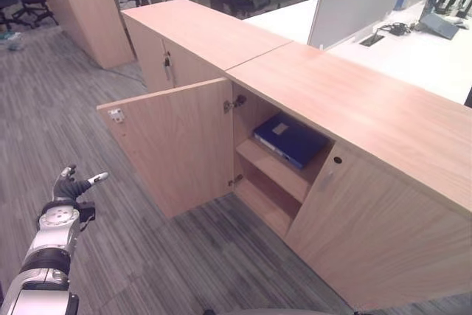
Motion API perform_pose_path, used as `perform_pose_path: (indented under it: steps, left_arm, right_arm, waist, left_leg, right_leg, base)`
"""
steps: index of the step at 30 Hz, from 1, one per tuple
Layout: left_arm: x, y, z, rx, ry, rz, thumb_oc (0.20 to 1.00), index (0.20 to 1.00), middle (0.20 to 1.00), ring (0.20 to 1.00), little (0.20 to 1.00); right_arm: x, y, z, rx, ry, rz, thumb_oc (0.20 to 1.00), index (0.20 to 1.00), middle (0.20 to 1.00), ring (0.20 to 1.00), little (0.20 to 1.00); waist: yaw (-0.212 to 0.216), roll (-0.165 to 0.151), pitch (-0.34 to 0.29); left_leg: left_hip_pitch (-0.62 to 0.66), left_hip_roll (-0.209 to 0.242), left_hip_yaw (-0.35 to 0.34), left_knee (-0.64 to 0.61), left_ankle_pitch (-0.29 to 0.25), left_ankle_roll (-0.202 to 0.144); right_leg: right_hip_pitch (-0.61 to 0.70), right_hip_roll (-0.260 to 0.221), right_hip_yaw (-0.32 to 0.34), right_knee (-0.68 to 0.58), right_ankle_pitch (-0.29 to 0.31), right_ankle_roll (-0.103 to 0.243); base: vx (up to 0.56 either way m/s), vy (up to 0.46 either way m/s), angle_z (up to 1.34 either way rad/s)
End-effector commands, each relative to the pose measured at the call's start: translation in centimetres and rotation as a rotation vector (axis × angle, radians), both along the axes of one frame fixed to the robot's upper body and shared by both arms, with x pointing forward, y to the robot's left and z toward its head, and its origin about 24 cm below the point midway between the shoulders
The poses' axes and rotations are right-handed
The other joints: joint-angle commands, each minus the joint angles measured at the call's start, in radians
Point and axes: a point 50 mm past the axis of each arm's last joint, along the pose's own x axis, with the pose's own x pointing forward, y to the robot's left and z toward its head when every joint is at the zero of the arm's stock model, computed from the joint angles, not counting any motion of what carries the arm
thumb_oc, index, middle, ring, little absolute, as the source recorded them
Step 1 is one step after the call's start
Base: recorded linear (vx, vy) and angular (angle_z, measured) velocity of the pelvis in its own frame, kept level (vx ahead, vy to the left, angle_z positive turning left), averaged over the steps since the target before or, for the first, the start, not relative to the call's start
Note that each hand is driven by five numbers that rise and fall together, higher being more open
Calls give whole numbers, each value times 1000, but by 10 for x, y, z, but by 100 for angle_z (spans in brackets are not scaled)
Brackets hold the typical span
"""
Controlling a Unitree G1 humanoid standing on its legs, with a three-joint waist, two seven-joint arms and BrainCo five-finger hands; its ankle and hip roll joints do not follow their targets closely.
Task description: Put the empty folder in the office cabinet
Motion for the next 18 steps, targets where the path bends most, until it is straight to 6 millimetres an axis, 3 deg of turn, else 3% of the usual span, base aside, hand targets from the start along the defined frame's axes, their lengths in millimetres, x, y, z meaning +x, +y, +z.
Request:
perform_pose_path:
  steps: [1,2,3,4,5,8,9,11,12,13,15,18]
  left_arm:
    - [16,11,39,25,-175,32,1000,1000,1000,1000,1000]
    - [16,11,39,25,-175,32,1000,1000,1000,1000,1000]
    - [17,9,38,8,-181,30,1000,1000,1000,1000,1000]
    - [16,9,36,2,-177,37,1000,1000,1000,1000,1000]
    - [15,10,33,-10,-169,50,1000,1000,1000,1000,1000]
    - [12,13,30,-18,-158,68,1000,1000,1000,1000,1000]
    - [7,17,29,-6,-144,70,1000,1000,1000,1000,1000]
    - [4,20,31,9,-141,74,1000,1000,1000,1000,1000]
    - [4,20,31,9,-141,74,1000,1000,1000,1000,1000]
    - [2,23,30,12,-136,83,1000,1000,1000,1000,1000]
    - [1,25,33,20,-139,92,1000,1000,1000,1000,1000]
    - [-4,30,31,19,-129,120,1000,1000,1000,1000,1000]
  right_arm:
    - [3,-9,4,-31,-13,-25,1000,1000,1000,1000,1000]
    - [3,-9,4,-31,-13,-25,1000,1000,1000,1000,1000]
    - [7,-13,6,-44,-20,-23,1000,1000,1000,1000,1000]
    - [8,-17,7,-54,-20,-23,1000,1000,1000,1000,1000]
    - [9,-19,8,-60,-20,-23,1000,1000,1000,1000,1000]
    - [9,-23,10,-67,-15,-19,1000,1000,1000,1000,1000]
    - [8,-26,11,-76,-4,-11,1000,1000,1000,1000,1000]
    - [8,-28,12,-79,-5,-7,1000,1000,1000,1000,1000]
    - [8,-28,12,-79,-5,-7,1000,1000,1000,1000,1000]
    - [9,-26,11,-75,-8,2,1000,1000,1000,1000,1000]
    - [12,-25,11,-74,-18,4,1000,1000,1000,1000,1000]
    - [9,-22,10,-65,-10,4,1000,1000,1000,1000,1000]
  waist:
    - [-6,-32,26]
    - [-7,-32,25]
    - [3,-47,59]
    - [15,-44,74]
    - [15,-45,77]
    - [21,-45,75]
    - [41,-53,71]
    - [53,-54,75]
    - [52,-55,74]
    - [66,-48,80]
    - [69,-34,80]
    - [72,-21,54]
  left_leg:
    - [-4,50,26,243,-98,-25]
    - [-6,51,25,246,-99,-25]
    - [-82,20,25,426,-84,-10]
    - [-127,-13,-3,522,-95,0]
    - [-161,-41,-13,542,-89,8]
    - [-197,-54,11,548,-101,21]
    - [-239,-102,12,507,-132,44]
    - [-287,-130,17,445,-120,48]
    - [-287,-132,18,444,-120,49]
    - [-328,-142,27,388,-60,43]
    - [-320,-125,58,311,-15,37]
    - [-234,-124,55,187,-3,54]
  right_leg:
    - [-25,-9,17,35,-34,38]
    - [-26,-9,16,35,-34,38]
    - [-22,-13,18,52,-40,19]
    - [-21,-13,23,64,-43,14]
    - [-25,-19,25,72,-47,13]
    - [-22,-21,32,78,-51,13]
    - [-9,-27,41,75,-54,13]
    - [4,-22,50,71,-61,15]
    - [4,-24,50,70,-61,15]
    - [20,-11,55,67,-67,13]
    - [31,5,56,66,-77,14]
    - [47,11,66,59,-85,22]
  base:
    - [-44,-187,12]
    - [-70,-109,17]
    - [-95,-134,12]
    - [-114,-151,8]
    - [-46,-57,-1]
    - [47,1,-9]
    - [126,15,-30]
    - [104,15,-18]
    - [73,8,-3]
    - [79,13,-4]
    - [128,40,-13]
    - [173,97,-23]
